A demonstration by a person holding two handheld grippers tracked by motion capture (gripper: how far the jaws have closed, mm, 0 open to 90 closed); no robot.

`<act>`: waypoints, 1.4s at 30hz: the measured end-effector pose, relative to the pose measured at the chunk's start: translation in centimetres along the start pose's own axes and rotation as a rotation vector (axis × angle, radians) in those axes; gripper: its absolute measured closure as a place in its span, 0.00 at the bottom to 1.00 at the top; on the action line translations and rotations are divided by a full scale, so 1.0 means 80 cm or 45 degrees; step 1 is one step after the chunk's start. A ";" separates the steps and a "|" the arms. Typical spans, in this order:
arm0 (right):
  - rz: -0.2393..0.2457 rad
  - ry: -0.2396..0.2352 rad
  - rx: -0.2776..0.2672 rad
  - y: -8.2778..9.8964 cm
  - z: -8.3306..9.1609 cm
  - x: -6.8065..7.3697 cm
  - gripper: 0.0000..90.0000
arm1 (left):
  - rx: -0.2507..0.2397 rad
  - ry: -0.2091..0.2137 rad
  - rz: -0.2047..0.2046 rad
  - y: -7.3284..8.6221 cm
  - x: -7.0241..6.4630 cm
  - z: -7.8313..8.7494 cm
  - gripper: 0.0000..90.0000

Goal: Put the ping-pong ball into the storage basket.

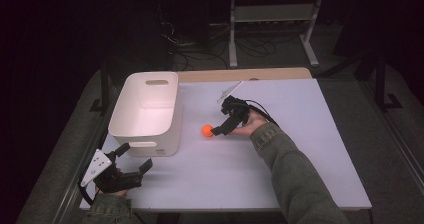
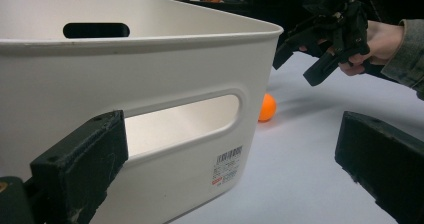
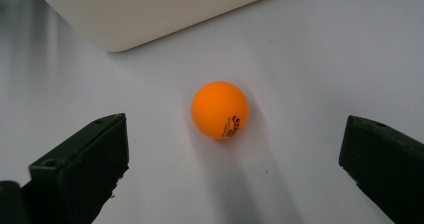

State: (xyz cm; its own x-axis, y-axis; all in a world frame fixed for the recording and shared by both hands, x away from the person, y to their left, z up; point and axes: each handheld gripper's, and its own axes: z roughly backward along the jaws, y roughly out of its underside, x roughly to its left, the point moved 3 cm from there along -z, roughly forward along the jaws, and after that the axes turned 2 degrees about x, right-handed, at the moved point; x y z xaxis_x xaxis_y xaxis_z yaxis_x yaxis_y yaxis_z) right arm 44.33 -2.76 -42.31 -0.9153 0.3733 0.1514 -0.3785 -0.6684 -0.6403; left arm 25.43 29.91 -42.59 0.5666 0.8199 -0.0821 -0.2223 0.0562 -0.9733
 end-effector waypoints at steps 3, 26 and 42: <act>0.006 -0.015 -0.005 0.000 -0.006 0.000 0.00 | 0.000 0.001 0.001 0.000 0.000 0.000 0.00; 0.016 -0.062 0.023 -0.005 -0.036 0.000 0.00 | -0.001 0.006 -0.001 0.000 0.000 -0.001 0.00; 0.031 -0.060 0.057 -0.004 -0.051 -0.004 0.09 | -0.001 0.005 -0.008 -0.001 -0.001 0.000 0.00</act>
State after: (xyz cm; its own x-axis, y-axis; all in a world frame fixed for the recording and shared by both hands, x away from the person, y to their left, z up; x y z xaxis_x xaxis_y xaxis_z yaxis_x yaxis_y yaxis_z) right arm 45.31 -0.01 -45.20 -0.9293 0.3266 0.1725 -0.3611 -0.7053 -0.6100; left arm 25.42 29.86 -42.53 0.5708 0.8175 -0.0765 -0.2181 0.0611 -0.9740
